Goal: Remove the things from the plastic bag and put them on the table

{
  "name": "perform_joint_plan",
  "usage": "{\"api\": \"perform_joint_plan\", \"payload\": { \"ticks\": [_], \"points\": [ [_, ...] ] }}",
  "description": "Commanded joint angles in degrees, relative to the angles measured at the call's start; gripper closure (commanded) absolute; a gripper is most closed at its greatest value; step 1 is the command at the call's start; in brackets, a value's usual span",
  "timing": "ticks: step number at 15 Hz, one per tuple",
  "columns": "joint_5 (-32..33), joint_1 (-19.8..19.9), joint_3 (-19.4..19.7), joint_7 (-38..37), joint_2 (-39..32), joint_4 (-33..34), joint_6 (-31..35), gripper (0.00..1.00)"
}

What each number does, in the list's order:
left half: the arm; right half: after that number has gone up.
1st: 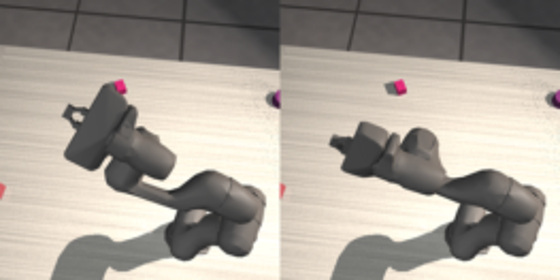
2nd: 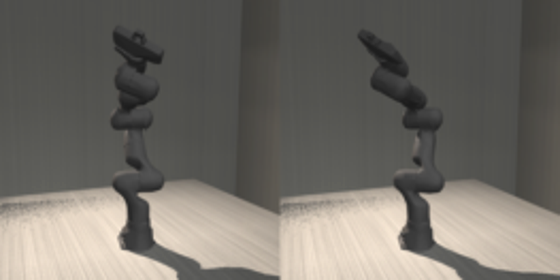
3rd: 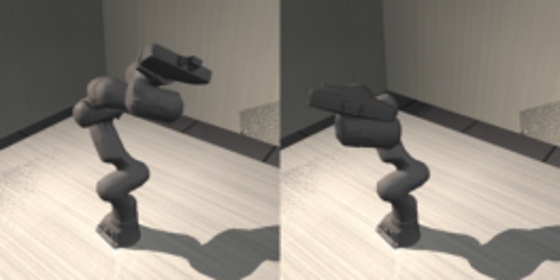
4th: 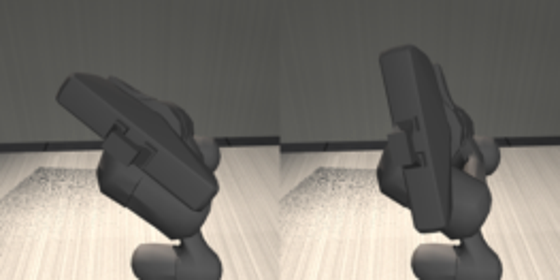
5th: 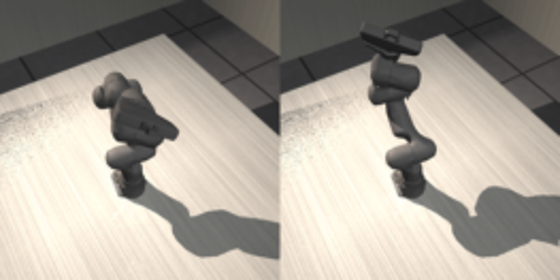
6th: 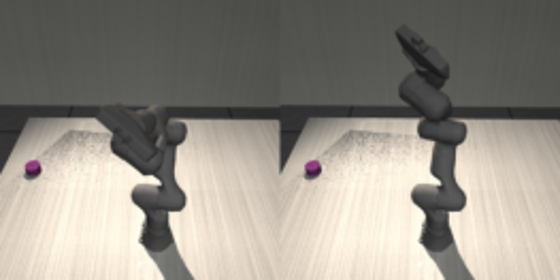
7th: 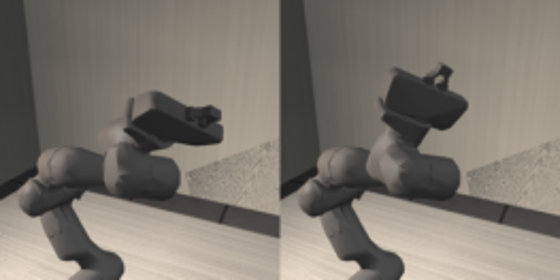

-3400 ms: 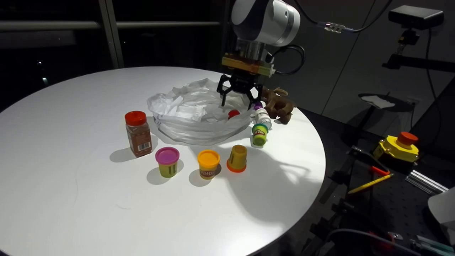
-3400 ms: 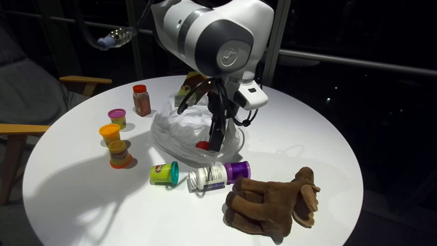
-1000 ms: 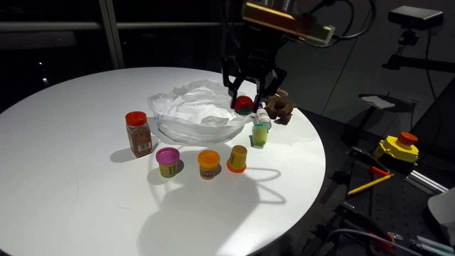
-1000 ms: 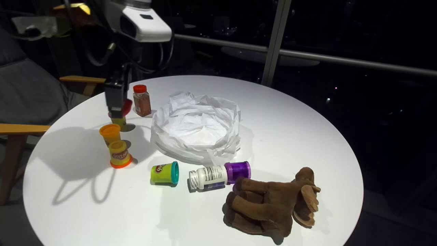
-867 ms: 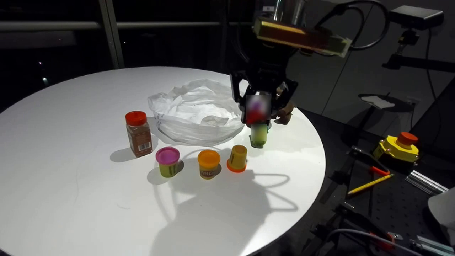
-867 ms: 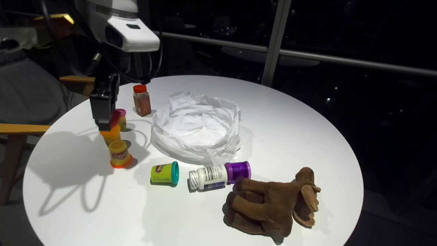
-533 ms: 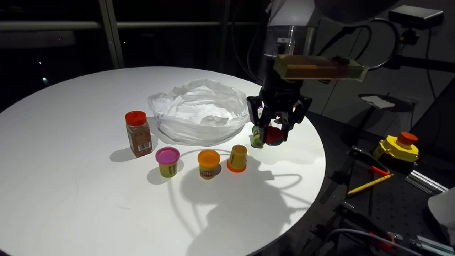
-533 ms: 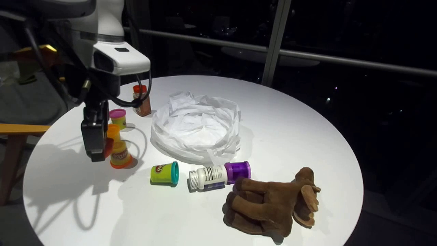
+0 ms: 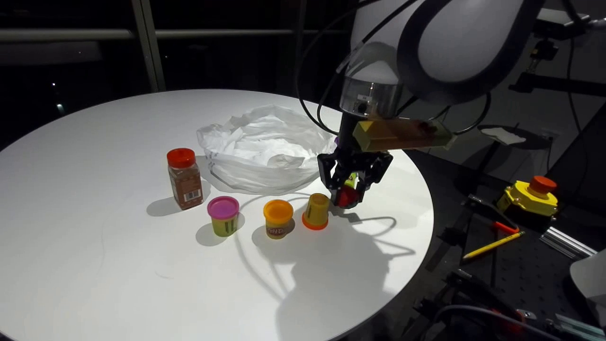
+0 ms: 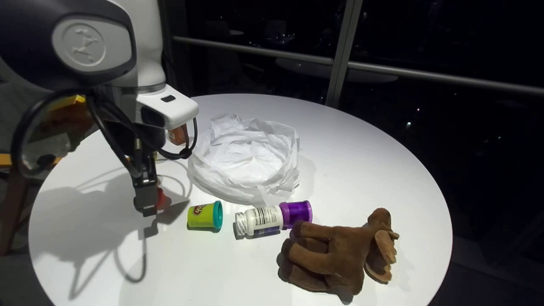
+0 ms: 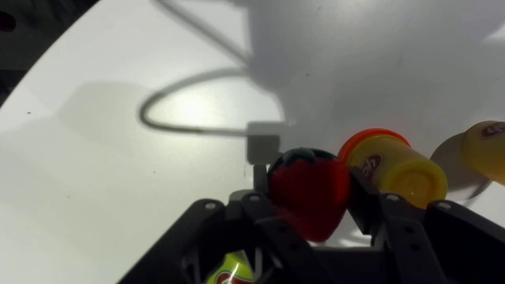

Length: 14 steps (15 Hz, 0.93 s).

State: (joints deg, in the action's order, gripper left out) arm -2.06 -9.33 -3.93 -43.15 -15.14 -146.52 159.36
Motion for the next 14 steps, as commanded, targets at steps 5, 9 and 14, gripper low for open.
{"api": "perform_joint_plan", "payload": {
  "ticks": [5,9,14],
  "points": [
    [3.45,-4.83,5.60,1.14,-1.48,0.28,3.72,0.21],
    [9.34,-8.92,10.03,-2.68,8.84,-3.62,3.56,0.00],
    [12.76,-4.26,5.50,-4.32,23.91,-2.75,-9.78,0.00]
  ]
}}
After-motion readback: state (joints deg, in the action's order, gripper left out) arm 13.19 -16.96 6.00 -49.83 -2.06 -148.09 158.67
